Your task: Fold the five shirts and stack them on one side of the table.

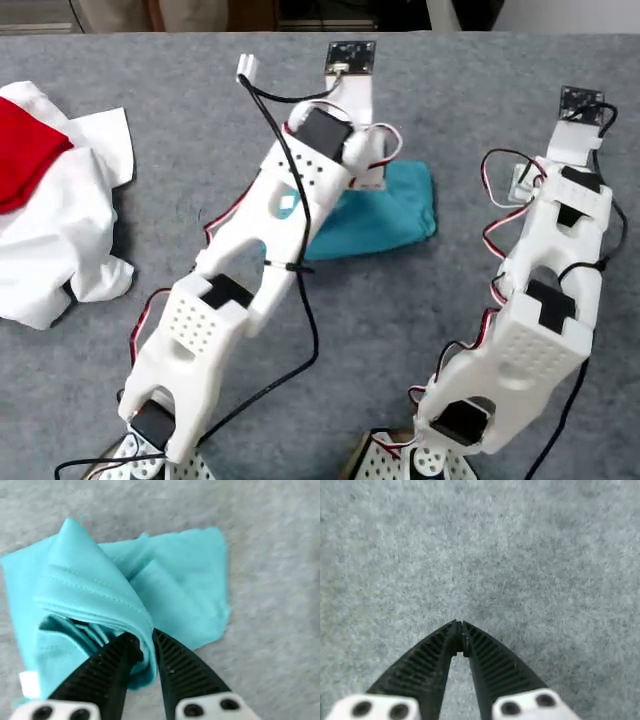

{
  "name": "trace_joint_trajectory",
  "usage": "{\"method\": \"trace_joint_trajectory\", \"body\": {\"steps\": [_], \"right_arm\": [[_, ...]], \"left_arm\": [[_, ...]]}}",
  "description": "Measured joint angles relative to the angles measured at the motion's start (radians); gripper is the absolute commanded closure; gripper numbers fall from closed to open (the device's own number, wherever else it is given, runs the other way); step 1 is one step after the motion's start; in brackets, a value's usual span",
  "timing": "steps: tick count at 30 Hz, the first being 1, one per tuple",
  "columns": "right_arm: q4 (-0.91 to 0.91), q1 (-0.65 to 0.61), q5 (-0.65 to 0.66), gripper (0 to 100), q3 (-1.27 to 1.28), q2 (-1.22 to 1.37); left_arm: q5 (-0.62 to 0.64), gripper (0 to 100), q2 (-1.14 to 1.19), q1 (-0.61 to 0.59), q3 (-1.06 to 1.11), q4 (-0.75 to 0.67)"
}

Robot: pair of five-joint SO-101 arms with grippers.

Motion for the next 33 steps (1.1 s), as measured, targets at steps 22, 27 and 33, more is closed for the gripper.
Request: {"method": "trace_joint_trajectory", "body": {"steps": [22,27,33], "right_arm": [[0.000,0.000,0.000,99.2,-0.002,0.000],[0.000,0.002,0.000,99.2,-0.002,0.000],[0.000,0.002,0.000,99.2,-0.002,0.000]], "left_arm": [[0.089,98,0.157,0.071,-0.003,-0.288],[0.089,98,0.157,0.107,-0.003,-0.325],[0.089,98,0.157,0.118,-0.003,-0.356]]}}
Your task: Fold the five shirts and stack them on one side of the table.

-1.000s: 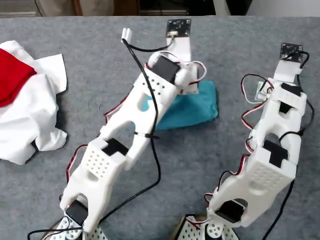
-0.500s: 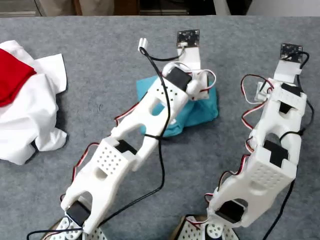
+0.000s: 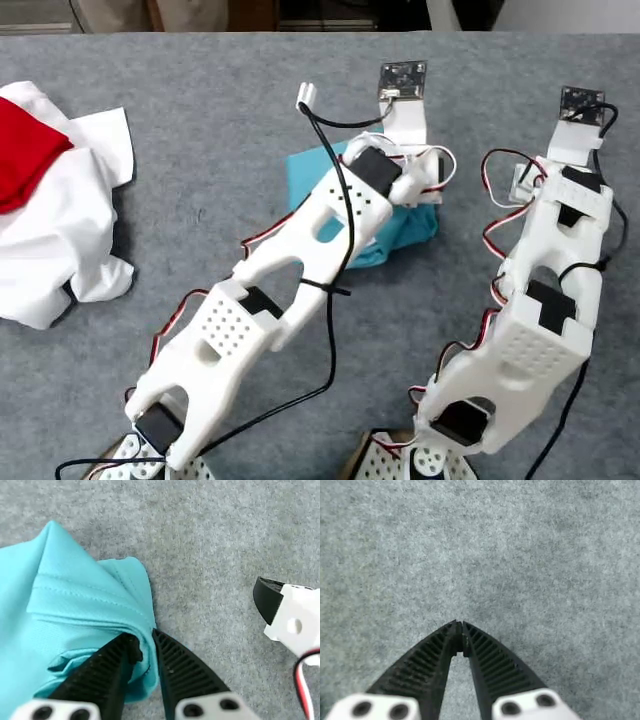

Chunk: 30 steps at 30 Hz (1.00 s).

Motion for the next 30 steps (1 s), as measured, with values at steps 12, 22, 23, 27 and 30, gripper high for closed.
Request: {"method": "trace_joint_trajectory", "body": {"steps": [12,22,23,27,30], "right_arm": [[0.000,0.000,0.000,99.1,0.000,0.000],[0.020,0.000,0.000,99.3,-0.012,0.000],[0.031,-0.005,0.000,99.3,-0.017,0.000],[0.086,-0.048,0.054,99.3,-0.023,0.000],[0.173,-0.103,0.104,99.3,-0.049,0.000]], "left_arm": [[0.017,85,0.000,-0.008,0.000,0.011],[0.031,98,0.000,-0.204,-0.044,0.114],[0.031,98,0.000,-0.235,-0.060,0.150],[0.031,98,0.000,-0.338,-0.075,0.296],[-0.032,98,0.000,-0.388,-0.075,0.384]]}}
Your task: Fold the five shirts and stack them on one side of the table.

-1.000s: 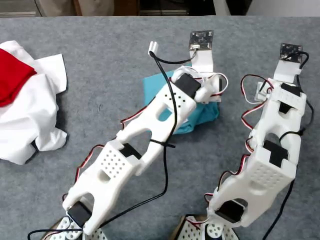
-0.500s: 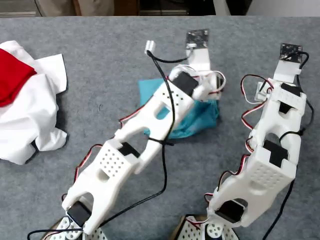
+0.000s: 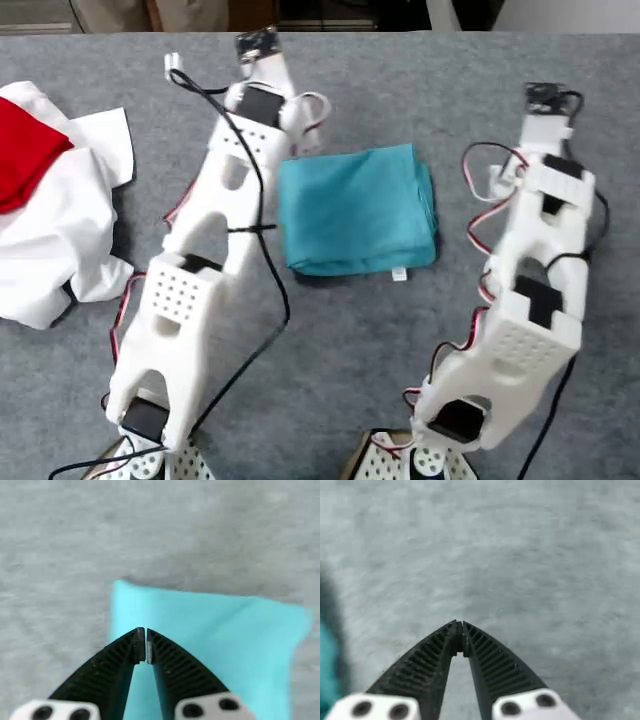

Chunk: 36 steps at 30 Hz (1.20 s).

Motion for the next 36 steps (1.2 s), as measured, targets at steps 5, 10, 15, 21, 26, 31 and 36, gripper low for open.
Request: {"method": "trace_joint_trajectory", "body": {"steps": [5,10,15,21,26,31,36], "right_arm": [[0.258,-0.138,0.126,99.3,-0.064,-0.028],[0.451,-0.235,0.173,99.3,-0.104,-0.127],[0.586,-0.319,0.210,99.3,-0.104,-0.226],[0.660,-0.350,0.227,99.3,-0.080,-0.252],[0.637,-0.351,0.227,99.3,-0.032,-0.252],[0.505,-0.351,0.227,99.3,0.028,-0.252],[0.359,-0.351,0.227,99.3,0.201,-0.252]], "left_arm": [[-0.091,98,0.000,-0.055,0.000,0.130],[-0.149,98,0.000,-0.103,0.000,0.187],[-0.192,98,-0.002,-0.147,0.000,0.195],[-0.249,98,-0.152,-0.176,0.129,0.195],[-0.273,98,-0.354,-0.176,0.388,0.192],[-0.273,98,-0.502,-0.219,0.715,0.023],[-0.272,98,-0.600,-0.235,1.069,-0.210]]}}
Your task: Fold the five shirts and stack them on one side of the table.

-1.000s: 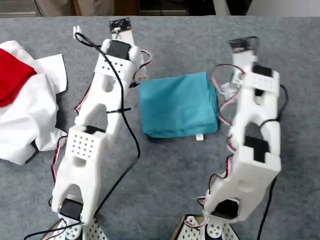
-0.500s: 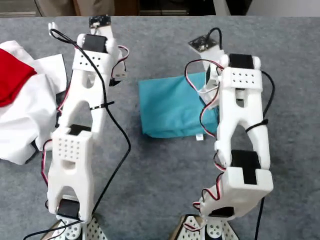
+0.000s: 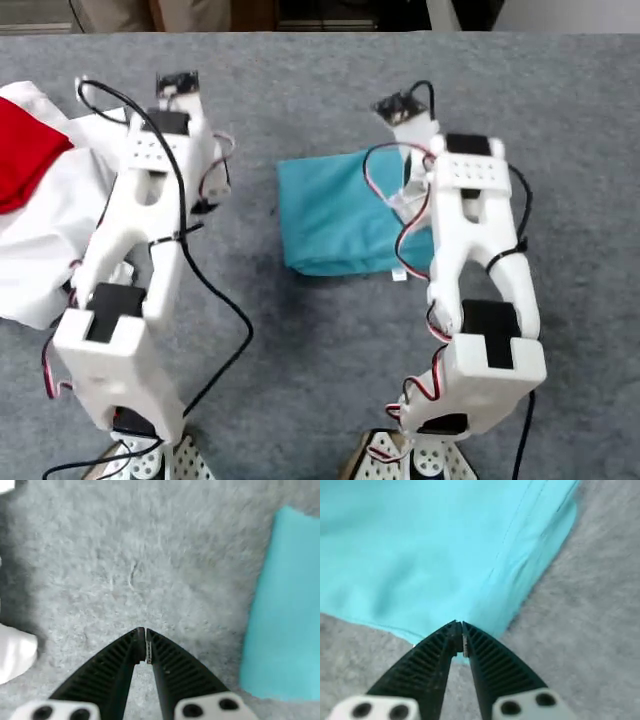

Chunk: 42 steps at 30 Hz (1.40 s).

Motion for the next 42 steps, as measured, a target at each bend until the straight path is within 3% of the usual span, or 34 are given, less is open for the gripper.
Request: {"method": "trace_joint_trajectory", "body": {"steps": [6,9,14,25,30,42], "right_arm": [[-0.204,0.008,-0.002,99.3,0.193,0.000],[-0.281,0.041,-0.002,99.2,0.238,-0.002],[-0.278,0.064,-0.003,99.3,0.230,-0.006],[0.002,0.069,-0.002,99.0,-0.006,-0.144],[-0.005,0.077,0.000,99.0,-0.140,-0.160],[-0.061,0.020,-0.052,99.0,-0.549,0.299]], "left_arm": [[-0.002,98,-0.032,0.002,0.413,-0.413],[0.000,98,-0.038,0.002,0.442,-0.491],[0.000,98,-0.038,0.002,0.443,-0.511],[0.000,98,-0.038,0.002,0.443,-0.514],[0.002,98,-0.038,0.002,0.443,-0.514],[0.002,98,-0.038,0.002,0.443,-0.514]]}}
